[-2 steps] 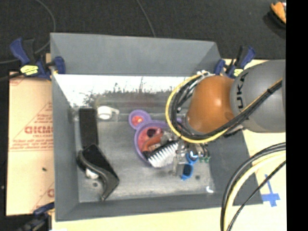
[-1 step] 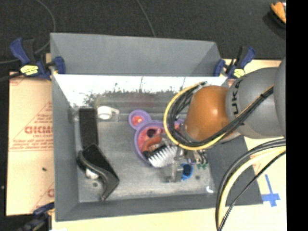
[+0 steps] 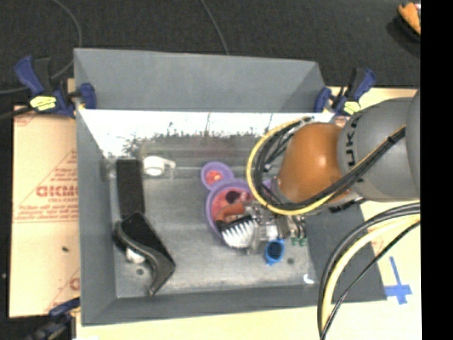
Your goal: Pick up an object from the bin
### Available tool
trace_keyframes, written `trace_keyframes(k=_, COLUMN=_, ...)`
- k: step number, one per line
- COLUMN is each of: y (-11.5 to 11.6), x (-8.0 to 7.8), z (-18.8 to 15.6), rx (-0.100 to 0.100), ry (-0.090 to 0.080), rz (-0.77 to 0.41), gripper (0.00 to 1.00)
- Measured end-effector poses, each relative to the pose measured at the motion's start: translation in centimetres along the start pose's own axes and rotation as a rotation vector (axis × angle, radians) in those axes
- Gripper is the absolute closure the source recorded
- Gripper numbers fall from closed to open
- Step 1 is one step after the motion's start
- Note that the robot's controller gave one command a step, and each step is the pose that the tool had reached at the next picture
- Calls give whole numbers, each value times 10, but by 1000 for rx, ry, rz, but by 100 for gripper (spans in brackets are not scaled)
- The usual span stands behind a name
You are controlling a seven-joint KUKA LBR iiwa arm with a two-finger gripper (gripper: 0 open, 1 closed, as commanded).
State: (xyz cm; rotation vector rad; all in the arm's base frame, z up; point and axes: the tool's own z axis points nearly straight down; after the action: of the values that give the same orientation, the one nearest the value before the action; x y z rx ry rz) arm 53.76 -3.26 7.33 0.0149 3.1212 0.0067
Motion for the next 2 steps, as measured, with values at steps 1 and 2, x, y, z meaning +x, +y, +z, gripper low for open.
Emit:
trace_keyframes(k=1, y=0, x=0, z=0, rx=0, ry=0, rz=0, gripper=100)
trace_keyframes(k=2, y=0, x=0, z=0, rx=0, ry=0, rz=1, gripper=100)
